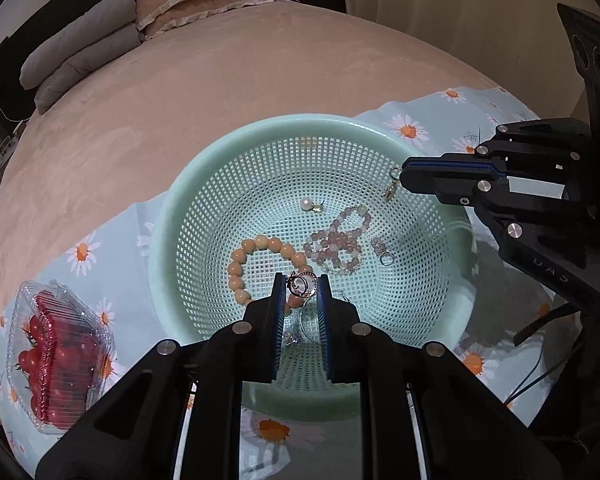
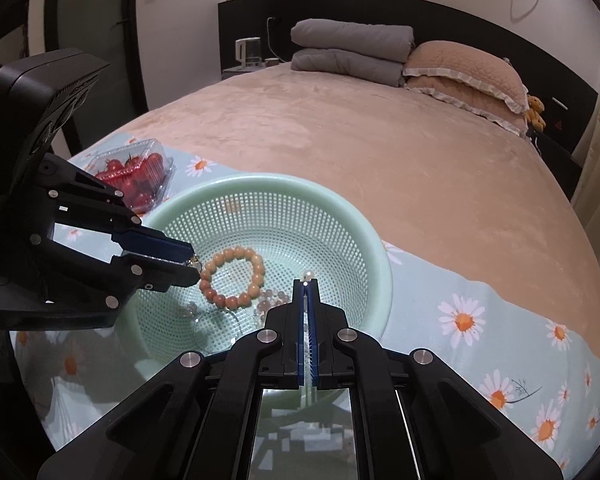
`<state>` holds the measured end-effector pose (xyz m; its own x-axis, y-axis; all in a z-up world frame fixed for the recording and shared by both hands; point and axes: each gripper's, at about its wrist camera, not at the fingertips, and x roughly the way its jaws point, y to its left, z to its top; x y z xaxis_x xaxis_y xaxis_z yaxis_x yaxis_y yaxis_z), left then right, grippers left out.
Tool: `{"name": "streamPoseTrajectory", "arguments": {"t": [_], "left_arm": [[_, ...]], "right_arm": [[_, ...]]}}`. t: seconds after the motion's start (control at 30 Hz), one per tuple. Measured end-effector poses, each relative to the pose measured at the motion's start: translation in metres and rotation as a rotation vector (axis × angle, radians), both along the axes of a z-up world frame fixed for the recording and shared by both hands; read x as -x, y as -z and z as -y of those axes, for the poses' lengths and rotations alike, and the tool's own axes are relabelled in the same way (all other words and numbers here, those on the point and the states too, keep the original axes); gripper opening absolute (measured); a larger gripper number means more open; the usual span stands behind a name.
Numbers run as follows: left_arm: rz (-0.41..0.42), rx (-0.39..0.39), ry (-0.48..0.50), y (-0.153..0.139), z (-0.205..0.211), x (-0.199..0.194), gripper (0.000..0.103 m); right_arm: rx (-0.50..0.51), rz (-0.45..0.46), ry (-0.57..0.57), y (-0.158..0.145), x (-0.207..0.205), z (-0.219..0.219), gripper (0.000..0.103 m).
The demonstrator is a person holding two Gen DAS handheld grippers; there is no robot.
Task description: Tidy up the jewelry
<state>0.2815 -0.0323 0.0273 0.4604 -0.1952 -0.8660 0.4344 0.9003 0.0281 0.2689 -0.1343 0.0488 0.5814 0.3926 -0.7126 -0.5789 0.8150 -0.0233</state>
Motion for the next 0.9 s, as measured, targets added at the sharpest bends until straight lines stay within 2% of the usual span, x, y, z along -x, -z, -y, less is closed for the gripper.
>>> {"name": "streamPoseTrajectory", "arguments": {"t": [0.2,0.3,0.33,0.37,0.4,0.43,0.5,0.53,0.6,0.73,0.9], "left_arm": [[-0.021,-0.004,0.000,0.013,0.001,-0.007,0.016],[-0.002,-0.008,0.001,0.011,0.001,-0.005,0.019],[0.019,-0.022,-0.012,0.008,0.000,-0.003,0.032],[0.044,-0.032,-0.024,0.004,-0.002,0.001,0.062],[0.075,-0.032,-0.039,-0.002,-0.005,0.005,0.077],[0.110,-0.022,-0.056,-0.008,-0.009,0.010,0.089],[0.132,0.008,-0.081,-0.018,-0.019,0.017,0.091],[0.140,0.006,-0.095,-0.021,-0.023,0.020,0.098],[0.160,-0.019,-0.119,-0.024,-0.032,0.027,0.097],[0.131,-0.053,-0.128,-0.018,-0.042,0.042,0.097],[0.083,-0.035,-0.147,-0.005,-0.046,0.060,0.097]], "right_arm": [[-0.012,-0.026,0.006,0.014,-0.007,-0.001,0.002],[-0.014,-0.016,0.015,0.011,-0.006,0.001,0.004],[-0.016,-0.004,0.022,0.009,-0.004,0.003,0.007],[-0.021,0.008,0.034,0.006,-0.003,0.006,0.013],[-0.033,0.019,0.054,0.003,-0.001,0.011,0.041],[-0.049,0.035,0.075,0.000,0.002,0.016,0.073],[-0.082,0.097,0.117,-0.008,0.009,0.026,0.086],[-0.090,0.109,0.135,-0.010,0.011,0.031,0.087],[-0.091,0.096,0.172,-0.011,0.012,0.039,0.087],[-0.098,0.060,0.208,-0.008,0.017,0.050,0.088],[-0.095,0.040,0.202,-0.001,0.030,0.052,0.088]]}}
